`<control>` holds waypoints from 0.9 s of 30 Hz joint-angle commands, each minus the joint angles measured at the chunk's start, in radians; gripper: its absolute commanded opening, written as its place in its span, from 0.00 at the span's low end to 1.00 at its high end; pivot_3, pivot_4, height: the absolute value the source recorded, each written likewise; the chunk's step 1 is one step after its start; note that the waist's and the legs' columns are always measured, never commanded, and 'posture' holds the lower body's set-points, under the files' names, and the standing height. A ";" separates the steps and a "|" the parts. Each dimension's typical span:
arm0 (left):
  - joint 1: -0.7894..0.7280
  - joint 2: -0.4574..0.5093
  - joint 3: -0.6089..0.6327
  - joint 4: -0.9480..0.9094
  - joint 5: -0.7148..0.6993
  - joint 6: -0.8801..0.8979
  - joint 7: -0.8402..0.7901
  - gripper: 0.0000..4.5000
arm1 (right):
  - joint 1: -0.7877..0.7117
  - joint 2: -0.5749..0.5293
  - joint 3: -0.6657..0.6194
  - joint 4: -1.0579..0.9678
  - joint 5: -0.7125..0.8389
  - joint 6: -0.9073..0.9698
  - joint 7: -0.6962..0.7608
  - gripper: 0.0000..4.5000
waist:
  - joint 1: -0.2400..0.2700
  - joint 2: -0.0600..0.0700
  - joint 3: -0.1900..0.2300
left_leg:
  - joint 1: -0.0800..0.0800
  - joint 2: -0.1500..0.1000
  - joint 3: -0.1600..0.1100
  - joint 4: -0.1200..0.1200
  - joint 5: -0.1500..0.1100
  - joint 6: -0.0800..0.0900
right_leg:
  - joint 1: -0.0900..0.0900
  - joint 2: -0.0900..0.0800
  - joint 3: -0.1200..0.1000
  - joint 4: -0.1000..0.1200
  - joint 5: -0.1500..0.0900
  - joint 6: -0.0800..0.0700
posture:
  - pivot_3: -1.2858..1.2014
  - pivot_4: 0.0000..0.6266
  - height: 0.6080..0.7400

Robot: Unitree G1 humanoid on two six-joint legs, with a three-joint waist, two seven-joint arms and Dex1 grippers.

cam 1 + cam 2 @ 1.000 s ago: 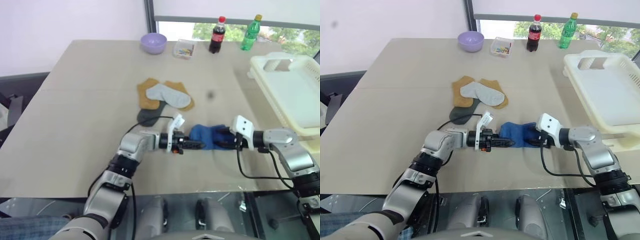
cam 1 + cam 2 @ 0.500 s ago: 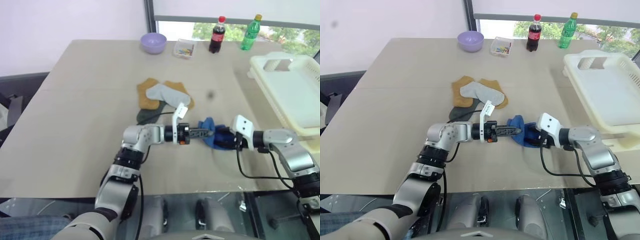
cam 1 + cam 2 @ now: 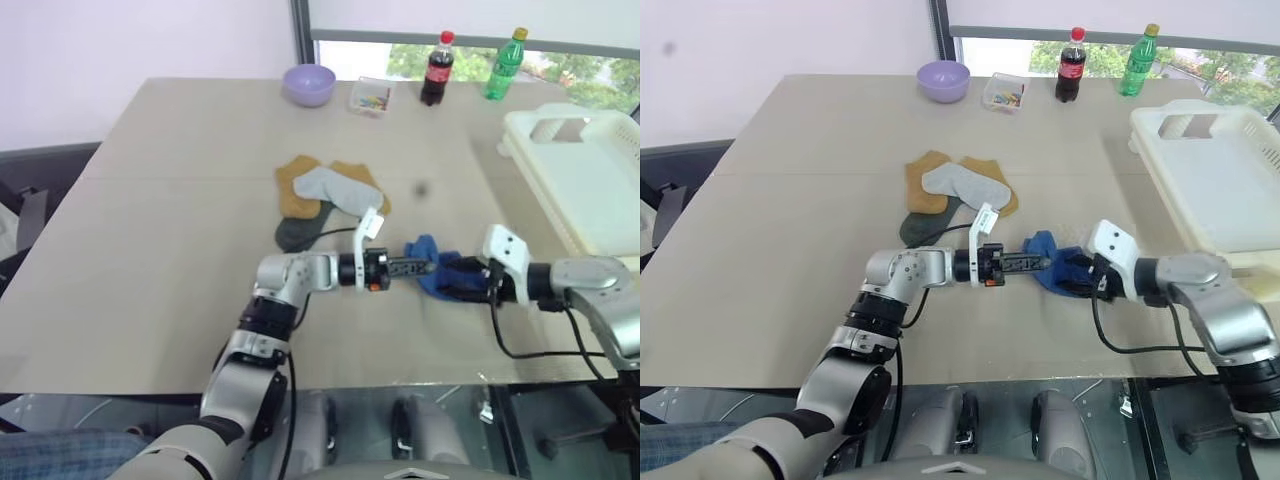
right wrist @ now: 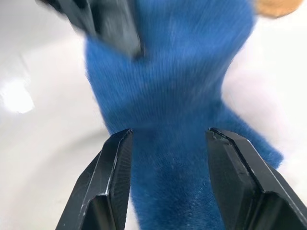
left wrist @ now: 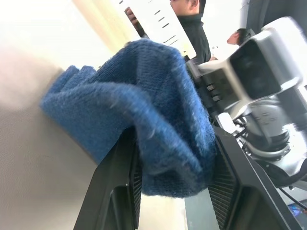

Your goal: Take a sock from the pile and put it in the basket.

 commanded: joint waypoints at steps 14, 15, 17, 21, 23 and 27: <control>-0.063 -0.035 -0.013 0.050 0.003 -0.063 -0.053 0.42 | 0.082 -0.112 -0.139 0.059 -0.026 -0.042 -0.087 0.97 | 0.000 -0.001 0.000 | -0.002 -0.001 0.000 0.000 0.000 0.001 | -0.001 0.000 -0.001 -0.002 0.000 0.000 | 0.52 0.24 0.95; -0.069 -0.038 -0.013 0.062 0.005 -0.069 -0.056 0.42 | 0.084 -0.110 -0.130 0.083 -0.046 -0.068 -0.099 0.97 | 0.001 -0.001 0.000 | -0.002 -0.001 0.000 0.000 0.000 0.001 | -0.001 0.000 -0.001 -0.002 0.000 0.000 | 0.52 0.24 0.95; -0.080 -0.041 -0.021 0.091 0.019 -0.084 -0.063 0.42 | 0.088 -0.092 -0.113 0.122 -0.067 -0.109 -0.117 0.97 | 0.001 -0.001 0.000 | -0.002 -0.001 0.000 0.000 0.000 0.001 | -0.001 0.000 -0.001 -0.002 0.000 0.000 | 0.52 0.24 0.95; -0.102 -0.047 -0.034 0.135 0.040 -0.107 -0.086 0.42 | 0.088 -0.043 -0.066 0.180 -0.102 -0.157 -0.144 0.97 | 0.000 -0.001 0.000 | -0.002 -0.001 0.000 0.000 0.000 0.001 | -0.001 0.001 -0.001 -0.002 0.000 0.000 | 0.52 0.24 0.95; -0.114 -0.051 -0.036 0.157 0.049 -0.119 -0.092 0.42 | 0.085 -0.022 -0.055 0.202 -0.112 -0.170 -0.151 0.97 | 0.000 -0.001 0.000 | -0.002 -0.001 0.000 0.000 0.000 0.000 | -0.001 0.001 -0.001 -0.002 0.000 0.000 | 0.52 0.24 0.95; -0.126 -0.046 -0.040 0.178 0.065 -0.133 -0.109 0.42 | 0.094 -0.009 -0.022 0.219 -0.152 -0.201 -0.149 0.97 | 0.000 -0.001 0.000 | -0.002 -0.001 0.000 0.000 0.000 0.000 | -0.001 0.001 -0.001 -0.002 0.000 0.001 | 0.52 0.24 0.95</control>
